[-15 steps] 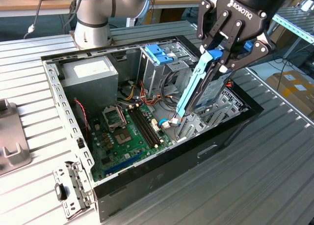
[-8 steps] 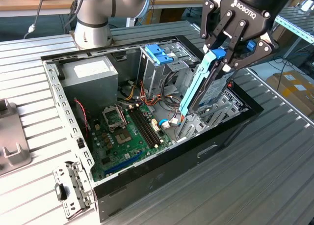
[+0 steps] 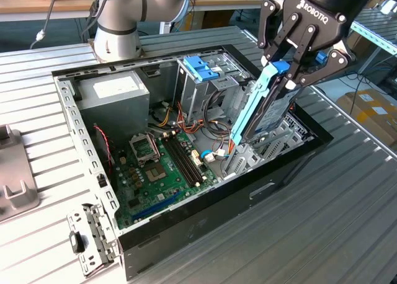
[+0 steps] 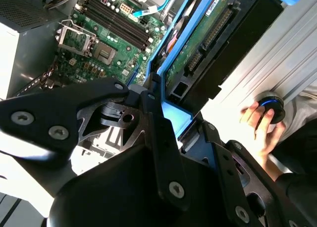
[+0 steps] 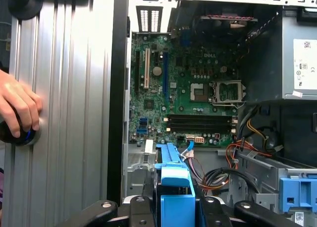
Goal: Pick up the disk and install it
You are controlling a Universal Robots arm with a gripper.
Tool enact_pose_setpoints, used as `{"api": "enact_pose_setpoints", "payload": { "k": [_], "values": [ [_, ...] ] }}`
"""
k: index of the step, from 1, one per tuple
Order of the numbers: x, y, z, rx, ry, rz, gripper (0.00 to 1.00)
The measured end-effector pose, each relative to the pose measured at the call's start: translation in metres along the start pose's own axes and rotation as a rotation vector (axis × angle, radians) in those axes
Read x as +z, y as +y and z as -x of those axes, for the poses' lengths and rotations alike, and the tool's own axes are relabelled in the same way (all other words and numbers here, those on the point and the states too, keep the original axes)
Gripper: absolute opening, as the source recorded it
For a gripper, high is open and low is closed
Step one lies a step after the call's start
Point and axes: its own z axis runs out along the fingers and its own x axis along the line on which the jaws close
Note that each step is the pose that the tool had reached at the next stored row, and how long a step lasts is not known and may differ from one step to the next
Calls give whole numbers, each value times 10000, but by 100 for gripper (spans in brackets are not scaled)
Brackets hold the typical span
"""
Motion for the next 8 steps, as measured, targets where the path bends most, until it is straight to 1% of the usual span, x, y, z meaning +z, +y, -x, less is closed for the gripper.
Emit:
{"api": "enact_pose_setpoints", "payload": {
  "k": [8],
  "values": [
    [-1, -97, -2, 0, 0, 0, 37]
  ]
}}
